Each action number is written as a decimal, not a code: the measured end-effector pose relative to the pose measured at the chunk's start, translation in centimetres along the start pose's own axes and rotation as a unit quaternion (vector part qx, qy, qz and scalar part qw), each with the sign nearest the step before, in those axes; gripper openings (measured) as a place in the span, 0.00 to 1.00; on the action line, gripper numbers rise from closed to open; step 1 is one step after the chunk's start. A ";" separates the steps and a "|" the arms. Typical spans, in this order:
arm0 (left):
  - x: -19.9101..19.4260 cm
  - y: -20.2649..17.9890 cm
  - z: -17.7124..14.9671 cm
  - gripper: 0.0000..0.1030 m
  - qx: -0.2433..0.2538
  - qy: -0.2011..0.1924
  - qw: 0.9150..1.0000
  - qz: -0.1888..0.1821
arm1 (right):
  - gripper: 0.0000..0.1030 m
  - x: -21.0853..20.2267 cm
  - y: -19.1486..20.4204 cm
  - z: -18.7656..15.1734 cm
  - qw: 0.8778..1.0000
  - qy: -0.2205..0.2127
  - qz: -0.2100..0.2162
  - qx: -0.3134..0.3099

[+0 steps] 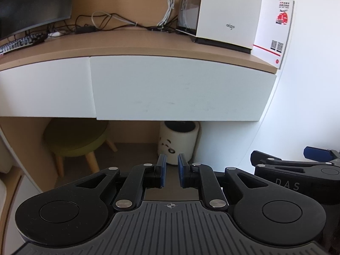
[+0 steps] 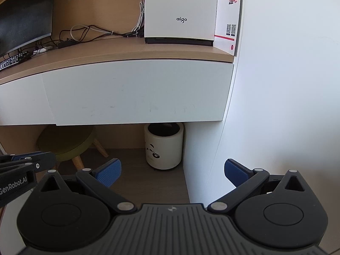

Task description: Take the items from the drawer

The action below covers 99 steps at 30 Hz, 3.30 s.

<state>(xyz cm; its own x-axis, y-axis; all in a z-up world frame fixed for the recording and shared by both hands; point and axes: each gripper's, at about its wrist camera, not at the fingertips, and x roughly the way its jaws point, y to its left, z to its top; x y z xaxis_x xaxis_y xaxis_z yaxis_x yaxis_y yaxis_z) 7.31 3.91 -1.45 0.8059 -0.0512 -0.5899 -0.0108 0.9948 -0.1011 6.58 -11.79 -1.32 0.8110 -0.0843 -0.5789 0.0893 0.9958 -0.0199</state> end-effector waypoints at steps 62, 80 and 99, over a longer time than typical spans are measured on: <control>10.4 18.0 15.9 0.17 -0.134 -0.012 0.990 -0.031 | 1.00 10.8 8.3 12.3 0.991 -0.001 0.088 -0.098; 11.2 18.1 16.6 0.19 -0.128 -0.001 0.991 -0.043 | 1.00 12.9 8.1 16.0 0.998 -0.062 0.002 -0.032; 11.3 17.6 16.6 0.35 -0.109 0.004 0.992 -0.059 | 1.00 13.7 8.5 16.0 0.998 -0.057 -0.017 -0.033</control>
<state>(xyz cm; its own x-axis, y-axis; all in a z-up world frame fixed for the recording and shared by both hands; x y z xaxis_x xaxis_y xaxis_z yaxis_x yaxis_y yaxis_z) 26.06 22.28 3.44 0.8042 -0.1685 -0.5700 -0.0451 0.9389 -0.3411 27.70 -5.05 3.58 0.8689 -0.1180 -0.4806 0.0826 0.9921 -0.0943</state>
